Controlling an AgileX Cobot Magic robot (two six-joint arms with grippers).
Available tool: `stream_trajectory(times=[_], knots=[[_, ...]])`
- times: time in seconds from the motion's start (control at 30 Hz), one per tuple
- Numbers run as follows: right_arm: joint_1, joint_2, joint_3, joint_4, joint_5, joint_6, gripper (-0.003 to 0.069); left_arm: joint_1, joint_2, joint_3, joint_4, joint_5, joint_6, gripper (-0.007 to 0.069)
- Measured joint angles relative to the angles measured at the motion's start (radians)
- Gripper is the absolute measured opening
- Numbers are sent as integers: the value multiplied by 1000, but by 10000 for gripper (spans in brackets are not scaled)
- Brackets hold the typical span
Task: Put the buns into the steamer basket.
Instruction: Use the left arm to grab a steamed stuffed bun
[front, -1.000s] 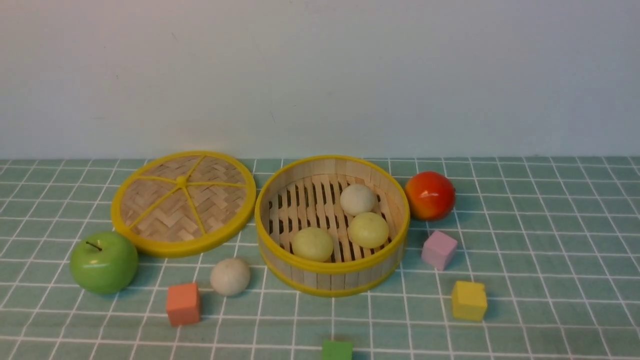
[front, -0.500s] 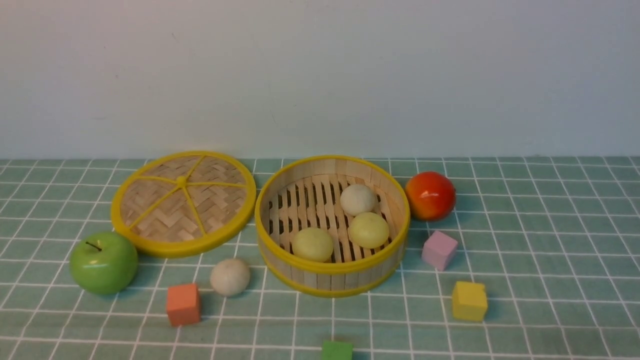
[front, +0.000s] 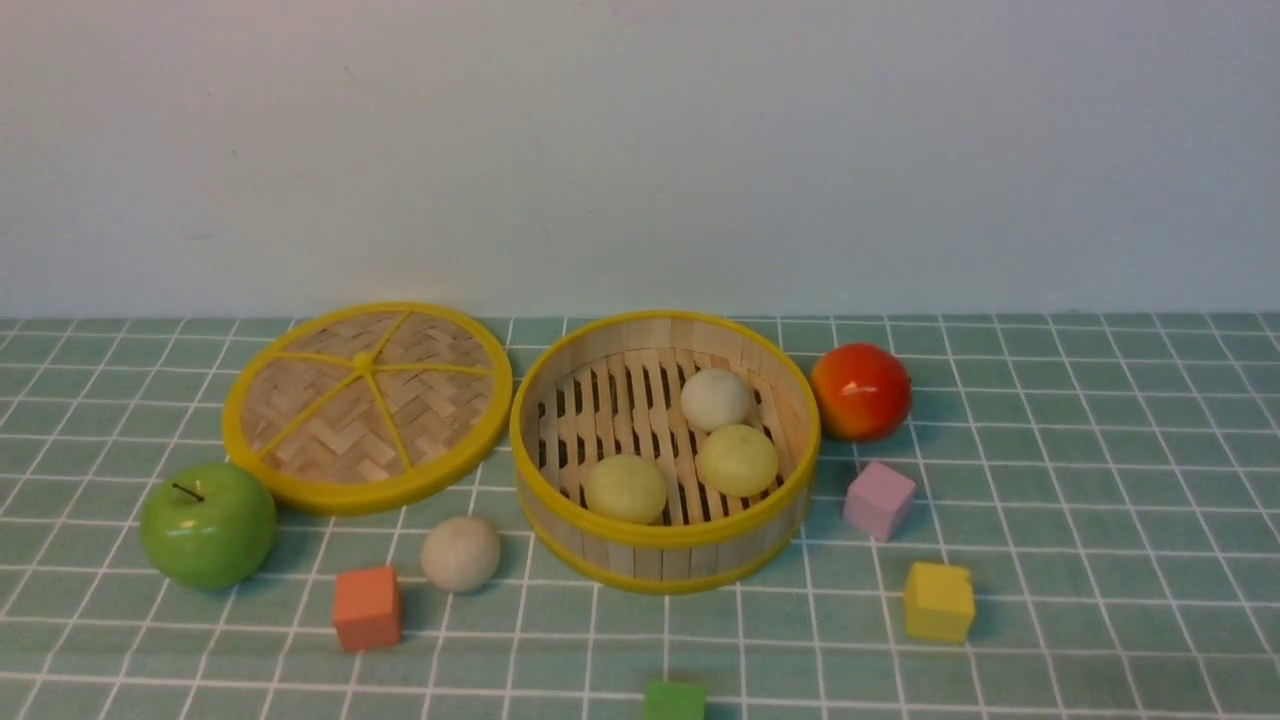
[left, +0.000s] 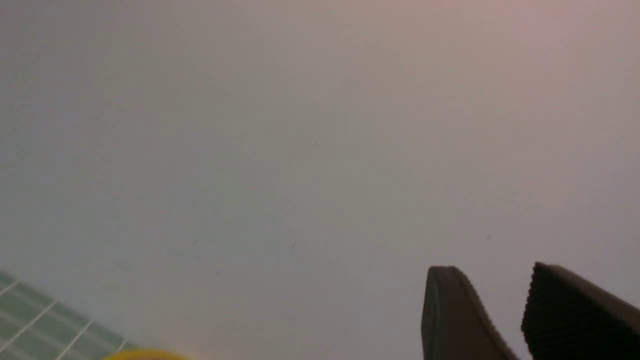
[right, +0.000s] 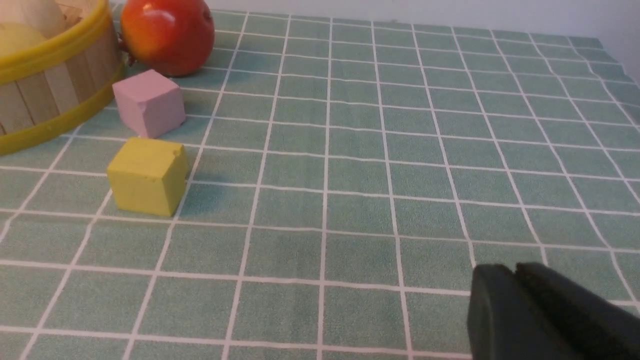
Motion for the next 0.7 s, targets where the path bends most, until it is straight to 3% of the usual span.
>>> stream_trajectory(times=[0.03, 0.17, 0.3, 0.4, 0.6, 0.7], knots=[[0, 0, 0, 0, 0, 0, 76, 0, 8, 0, 1, 16, 0, 238], [0, 0, 0, 0, 0, 0, 83, 0, 213, -127, 48, 332, 36, 238], [0, 0, 0, 2, 0, 0, 90, 0, 382, -133, 125, 436, 113, 238], [0, 0, 0, 2, 0, 0, 93, 0, 488, -134, 114, 444, 133, 238], [0, 0, 0, 1, 0, 0, 101, 0, 723, -135, -132, 451, 218, 238], [0, 0, 0, 1, 0, 0, 105, 0, 861, -175, -292, 484, 415, 238]])
